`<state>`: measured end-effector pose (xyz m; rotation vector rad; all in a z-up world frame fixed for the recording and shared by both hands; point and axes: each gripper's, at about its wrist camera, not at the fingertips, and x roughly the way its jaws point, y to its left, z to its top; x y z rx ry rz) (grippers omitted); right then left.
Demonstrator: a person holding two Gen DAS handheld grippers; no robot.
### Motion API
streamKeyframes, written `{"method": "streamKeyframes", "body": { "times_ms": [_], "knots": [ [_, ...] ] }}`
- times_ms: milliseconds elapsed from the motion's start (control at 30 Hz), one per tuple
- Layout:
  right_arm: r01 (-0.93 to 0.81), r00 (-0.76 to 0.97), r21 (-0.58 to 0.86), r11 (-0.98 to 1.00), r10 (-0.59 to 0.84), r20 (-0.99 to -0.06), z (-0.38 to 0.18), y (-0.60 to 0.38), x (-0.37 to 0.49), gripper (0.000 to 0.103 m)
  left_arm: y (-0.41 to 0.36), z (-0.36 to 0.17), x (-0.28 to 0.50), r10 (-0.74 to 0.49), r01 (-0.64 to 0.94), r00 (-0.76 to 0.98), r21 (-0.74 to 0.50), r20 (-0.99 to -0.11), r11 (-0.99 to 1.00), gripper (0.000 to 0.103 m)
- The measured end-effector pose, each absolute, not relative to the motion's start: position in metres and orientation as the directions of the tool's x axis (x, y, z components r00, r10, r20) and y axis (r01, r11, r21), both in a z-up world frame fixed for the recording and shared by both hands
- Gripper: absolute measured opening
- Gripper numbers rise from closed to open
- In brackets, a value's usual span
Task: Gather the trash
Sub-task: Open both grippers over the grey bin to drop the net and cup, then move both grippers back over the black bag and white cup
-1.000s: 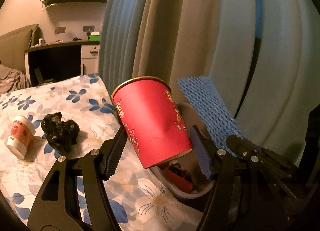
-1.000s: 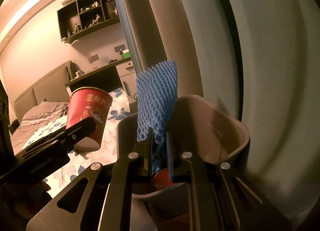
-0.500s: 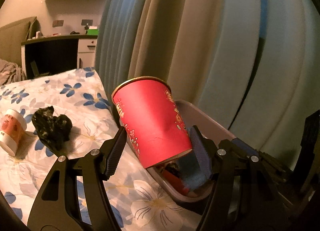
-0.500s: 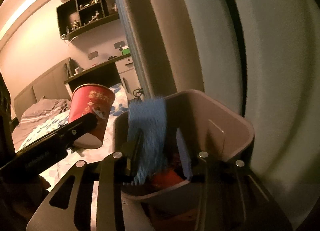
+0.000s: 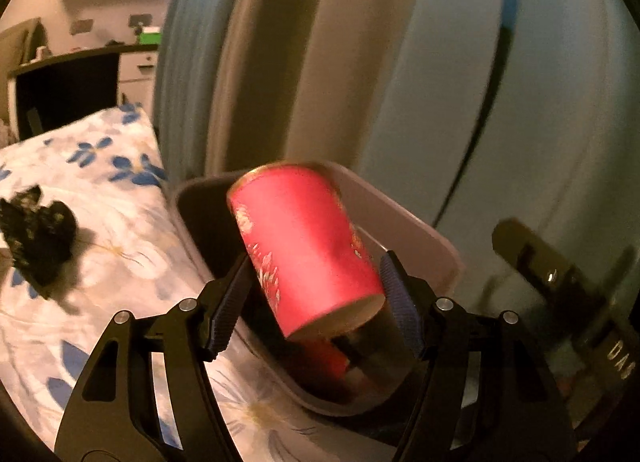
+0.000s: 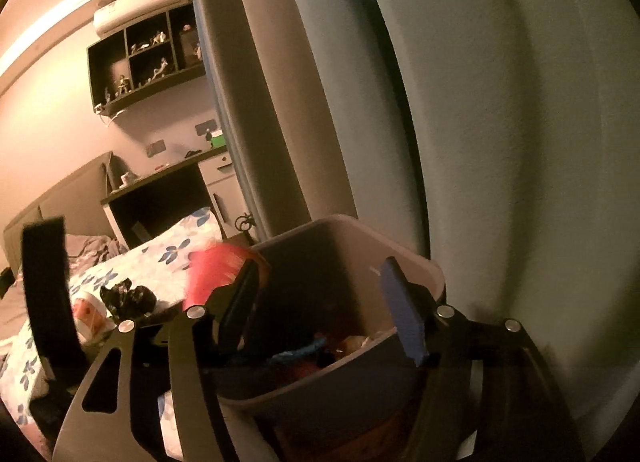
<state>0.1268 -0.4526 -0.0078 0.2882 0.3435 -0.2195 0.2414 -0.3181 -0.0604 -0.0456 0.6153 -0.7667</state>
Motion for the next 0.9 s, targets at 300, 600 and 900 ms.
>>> {"method": "streamKeyframes", "body": {
  "times_ms": [300, 600, 900],
  "knots": [
    [0.255, 0.927, 0.25, 0.934, -0.164, -0.336, -0.006, -0.449, 0.123, 0.063, -0.284, -0.054, 0.235, -0.598, 0.541, 0.632, -0.271, -0.493, 0.796, 0.092],
    [0.184, 0.938, 0.258, 0.948, -0.092, -0.333, 0.0, -0.427, 0.129, 0.063, -0.203, -0.041, 0.223, -0.398, 0.315, 0.758, -0.244, -0.517, 0.917, 0.094],
    [0.07, 0.939, 0.243, 0.968, 0.019, -0.344, 0.003, -0.38, 0.145, 0.064, -0.108, -0.022, 0.221, -0.204, 0.11, 0.843, -0.21, -0.498, 0.971, 0.094]
  ]
}}
